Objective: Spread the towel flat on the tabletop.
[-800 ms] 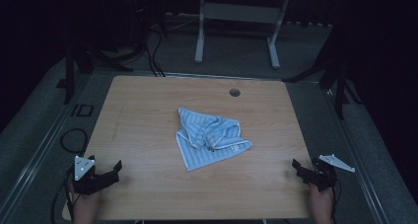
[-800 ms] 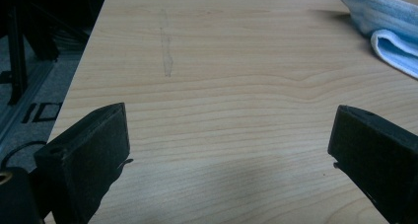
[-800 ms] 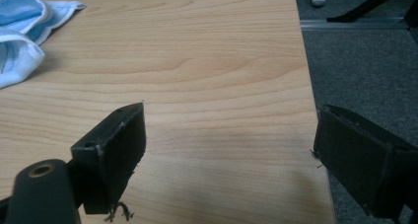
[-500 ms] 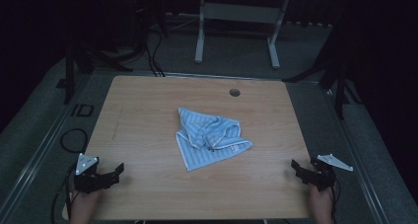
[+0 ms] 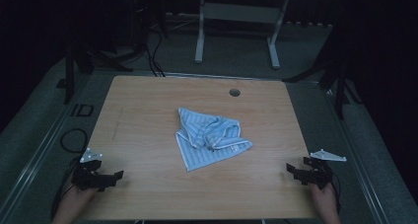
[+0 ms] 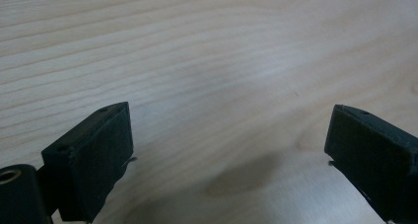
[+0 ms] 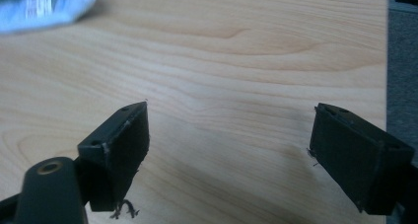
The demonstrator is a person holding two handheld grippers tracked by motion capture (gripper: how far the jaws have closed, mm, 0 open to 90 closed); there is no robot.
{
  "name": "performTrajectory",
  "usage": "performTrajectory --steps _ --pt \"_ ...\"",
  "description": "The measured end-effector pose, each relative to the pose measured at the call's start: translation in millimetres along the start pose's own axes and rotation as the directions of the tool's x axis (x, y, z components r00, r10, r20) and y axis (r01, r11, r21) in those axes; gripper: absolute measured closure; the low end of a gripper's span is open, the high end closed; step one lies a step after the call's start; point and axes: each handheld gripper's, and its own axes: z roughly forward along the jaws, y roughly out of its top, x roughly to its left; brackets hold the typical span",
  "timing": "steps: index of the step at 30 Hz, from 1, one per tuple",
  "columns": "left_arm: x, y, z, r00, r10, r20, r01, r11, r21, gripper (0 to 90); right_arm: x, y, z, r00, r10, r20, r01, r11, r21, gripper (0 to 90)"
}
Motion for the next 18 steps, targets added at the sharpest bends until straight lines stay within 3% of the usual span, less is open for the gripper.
performTrajectory --steps 3,6,9,11,12,15,18 --pt "-4.4 6.1 -0.9 0.9998 0.013 0.014 -0.014 0.9946 0.103 4.8 6.8 9.8 0.7 0.9983 -0.052 -0.024 0.053 0.997 0.054 15.5" --pt "-9.6 12.3 -1.9 0.9991 0.042 0.008 -0.043 0.9870 0.155 4.8 15.1 19.7 3.2 0.9934 -0.105 -0.047 0.110 0.985 0.134 16.1" --pt "-15.1 18.8 -4.3 0.9984 0.057 -0.002 -0.056 0.9854 0.161 4.8 25.0 30.3 5.5 0.9839 -0.159 -0.081 0.173 0.961 0.215 16.1" --pt "-16.9 23.7 -4.2 0.9985 0.047 0.029 -0.052 0.9812 0.186 4.8 26.1 32.5 5.7 0.9828 -0.155 -0.101 0.174 0.957 0.230 15.4" --pt "-18.1 25.3 -3.7 0.9982 0.048 0.036 -0.054 0.9792 0.195 4.8 28.1 35.8 6.0 0.9773 -0.161 -0.138 0.191 0.950 0.247 12.8" --pt "-23.1 33.3 -0.6 0.9965 0.074 0.039 -0.081 0.9731 0.216 4.8 36.4 42.8 7.0 0.9618 -0.196 -0.192 0.244 0.929 0.277 13.2" --pt "-27.1 40.9 4.4 0.9946 0.095 0.042 -0.103 0.9645 0.243 4.8 43.3 50.7 12.0 0.9500 -0.189 -0.249 0.266 0.906 0.329 13.3"
